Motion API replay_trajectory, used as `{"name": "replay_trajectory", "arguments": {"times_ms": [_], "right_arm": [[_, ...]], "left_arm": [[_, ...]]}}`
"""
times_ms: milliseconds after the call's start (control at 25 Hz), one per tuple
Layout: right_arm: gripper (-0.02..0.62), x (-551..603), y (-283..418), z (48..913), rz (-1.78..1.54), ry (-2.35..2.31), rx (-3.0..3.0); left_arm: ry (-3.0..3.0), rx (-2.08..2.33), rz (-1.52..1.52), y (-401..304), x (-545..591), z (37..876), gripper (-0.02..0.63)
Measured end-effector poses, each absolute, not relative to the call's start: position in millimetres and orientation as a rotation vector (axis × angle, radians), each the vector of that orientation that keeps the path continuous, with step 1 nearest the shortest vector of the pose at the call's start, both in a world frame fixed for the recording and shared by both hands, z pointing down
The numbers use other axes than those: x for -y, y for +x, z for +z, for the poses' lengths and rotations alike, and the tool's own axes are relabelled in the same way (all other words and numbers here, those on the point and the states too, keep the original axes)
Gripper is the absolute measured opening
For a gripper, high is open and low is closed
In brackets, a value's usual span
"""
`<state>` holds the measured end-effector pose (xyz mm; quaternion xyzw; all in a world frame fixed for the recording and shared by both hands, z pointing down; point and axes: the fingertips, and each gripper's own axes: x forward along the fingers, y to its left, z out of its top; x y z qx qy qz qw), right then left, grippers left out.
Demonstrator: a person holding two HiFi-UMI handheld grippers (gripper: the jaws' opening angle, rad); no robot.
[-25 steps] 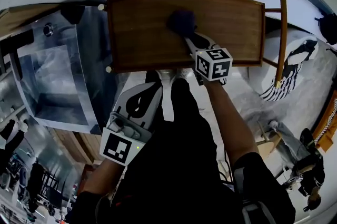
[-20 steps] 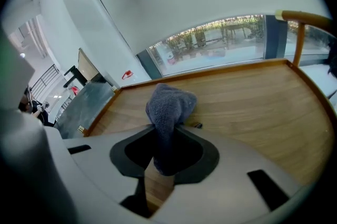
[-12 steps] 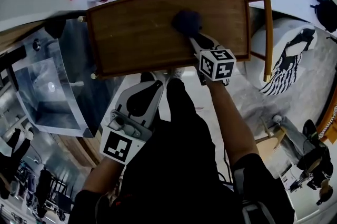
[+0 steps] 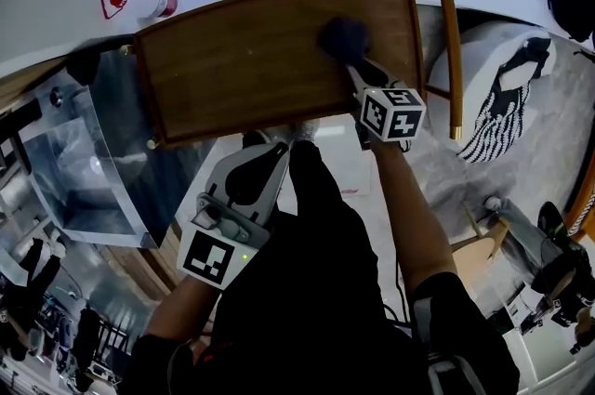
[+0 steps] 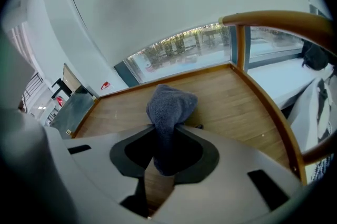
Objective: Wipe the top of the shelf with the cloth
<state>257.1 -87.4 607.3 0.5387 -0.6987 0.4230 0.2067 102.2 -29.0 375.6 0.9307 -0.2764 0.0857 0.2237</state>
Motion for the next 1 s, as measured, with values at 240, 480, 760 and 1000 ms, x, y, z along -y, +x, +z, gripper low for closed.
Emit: {"name": "replay_trajectory", "arguments": {"times_ms": [240,480,760,1000], "right_arm": [[0.083,83.9,283.9,606.3,1.171,1.561,1.899],[0.083,78.8,296.3,598.4,1.141,1.616,1.870],[0.083,85.4,266.1,573.2,1.088,1.615,1.944],[0.083,97.5,198.3,556.7,1.059,1.521,2.049]], "left_arm": [[2.577,0.744,0.230,113.2,28.6,372.6,0.020],[2.584,0.732,0.227,114.5,24.5,369.1,0.020],[2.581,0.770,0.198,92.0,21.6,361.9,0.020],[2.553,0.850,0.176,48.3,23.4,362.2,0.020]]}}
